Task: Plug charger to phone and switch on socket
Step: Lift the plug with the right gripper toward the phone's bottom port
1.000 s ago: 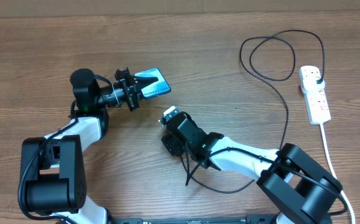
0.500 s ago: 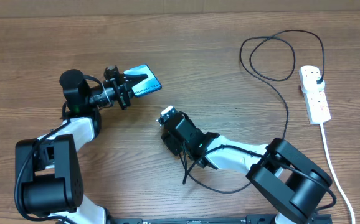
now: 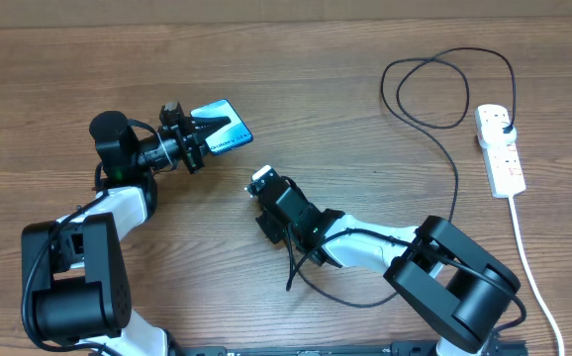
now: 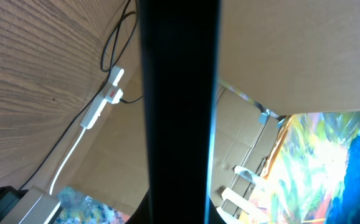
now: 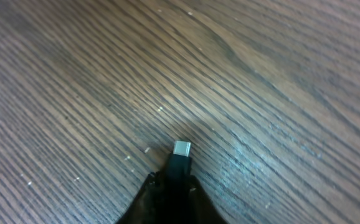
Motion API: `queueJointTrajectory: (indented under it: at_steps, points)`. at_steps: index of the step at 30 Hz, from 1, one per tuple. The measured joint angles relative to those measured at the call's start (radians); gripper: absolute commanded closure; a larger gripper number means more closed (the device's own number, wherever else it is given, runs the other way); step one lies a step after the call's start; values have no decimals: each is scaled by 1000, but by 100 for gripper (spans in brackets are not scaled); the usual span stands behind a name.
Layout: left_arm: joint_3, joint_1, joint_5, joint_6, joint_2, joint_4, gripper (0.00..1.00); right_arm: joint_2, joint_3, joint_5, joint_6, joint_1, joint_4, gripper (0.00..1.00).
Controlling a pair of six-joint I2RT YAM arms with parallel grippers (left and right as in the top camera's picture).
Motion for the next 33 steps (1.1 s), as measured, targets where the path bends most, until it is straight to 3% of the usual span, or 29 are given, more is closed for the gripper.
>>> queueJointTrajectory:
  at_steps: [5,13,21,25,33]
  points:
    - [0,0,0,0,0,0,96,0,12,-2,10,0,-27,96]
    - [0,0,0,27,0,0,96,-68,51,-44,163,-31,-272,96]
    - [0,0,0,132,0,-10,96,-240,51,-353,261,-229,-381,96]
    - [3,-13,-5,164,0,-110,96,-283,51,-525,273,-323,-438,96]
    - [3,-134,-87,202,0,-164,96,-319,51,-824,270,-461,-566,96]
